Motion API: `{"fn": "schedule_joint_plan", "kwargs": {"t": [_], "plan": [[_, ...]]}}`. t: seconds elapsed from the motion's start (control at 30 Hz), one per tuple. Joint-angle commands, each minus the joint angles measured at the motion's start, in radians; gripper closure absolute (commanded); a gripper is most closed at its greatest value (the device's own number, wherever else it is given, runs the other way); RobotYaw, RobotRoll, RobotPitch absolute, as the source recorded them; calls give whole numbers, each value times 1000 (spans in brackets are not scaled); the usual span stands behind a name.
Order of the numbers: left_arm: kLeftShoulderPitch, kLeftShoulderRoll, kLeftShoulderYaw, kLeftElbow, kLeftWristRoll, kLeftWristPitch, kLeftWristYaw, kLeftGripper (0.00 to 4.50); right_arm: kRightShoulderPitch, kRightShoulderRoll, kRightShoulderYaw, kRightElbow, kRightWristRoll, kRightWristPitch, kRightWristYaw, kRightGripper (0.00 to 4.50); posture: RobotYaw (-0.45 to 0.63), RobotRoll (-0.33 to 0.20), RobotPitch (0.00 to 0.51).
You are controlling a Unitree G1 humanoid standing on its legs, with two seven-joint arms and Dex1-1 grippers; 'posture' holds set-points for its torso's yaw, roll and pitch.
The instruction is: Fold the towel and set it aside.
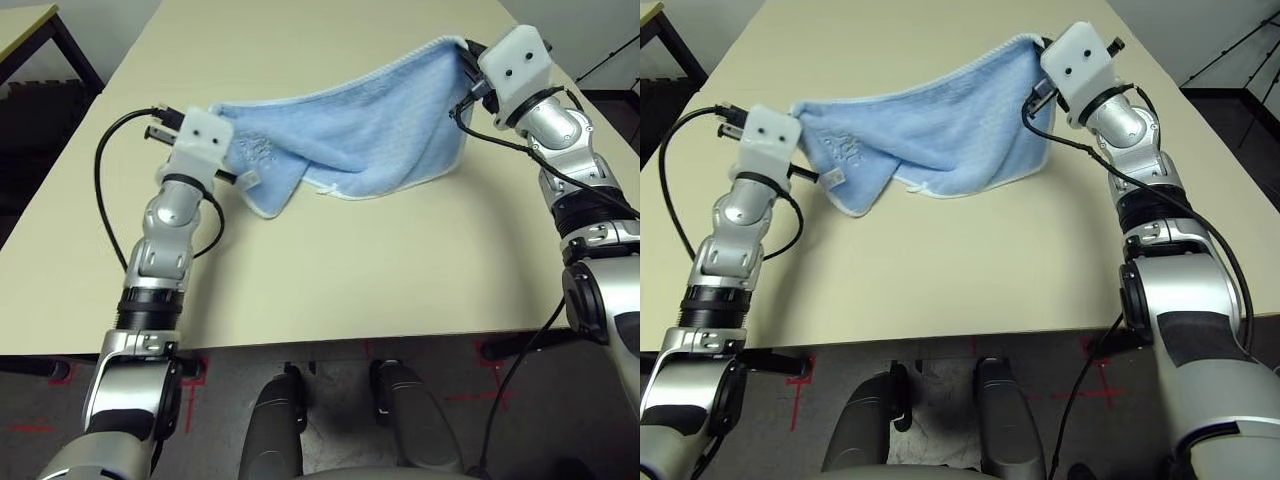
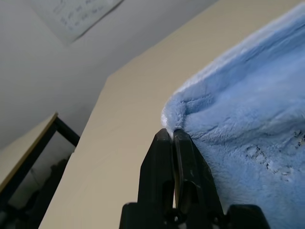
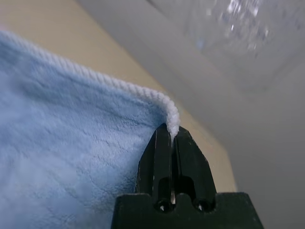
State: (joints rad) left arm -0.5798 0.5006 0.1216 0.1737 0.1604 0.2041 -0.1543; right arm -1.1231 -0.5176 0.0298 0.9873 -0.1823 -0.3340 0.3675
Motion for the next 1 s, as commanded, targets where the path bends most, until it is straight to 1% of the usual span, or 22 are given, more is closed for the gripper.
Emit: {"fn": "schedule_joint_plan", "kwargs": {"t": [0.03,0.17,0.37,0.5,0.53,0.77,1.0], "plan": [[12,25,36,-53,-34,54,-30,4460,-13,7,-9,24,20,89,19,4500,-129,0,173],[-8,53,66,-68,-56,76,-44,4460,-50,5,-4,59,10,143,7,4500,-123,0,168],[-29,88,59,-68,-81,128,-101,4460,-96,-1,-6,117,8,179,1,4500,-115,0,165],[-38,130,36,-107,-131,260,-226,4460,-104,-13,-21,108,42,234,89,4500,-122,0,168],[-48,145,34,-107,-130,268,-240,4460,-108,-21,-23,105,45,238,100,4500,-125,0,170],[-175,213,24,-3,-103,209,-244,4460,-158,-51,-27,124,39,217,48,4500,-135,0,167],[-266,248,-1,97,-82,127,-235,4460,-199,-60,-25,147,34,180,-9,4500,-145,0,161]]}}
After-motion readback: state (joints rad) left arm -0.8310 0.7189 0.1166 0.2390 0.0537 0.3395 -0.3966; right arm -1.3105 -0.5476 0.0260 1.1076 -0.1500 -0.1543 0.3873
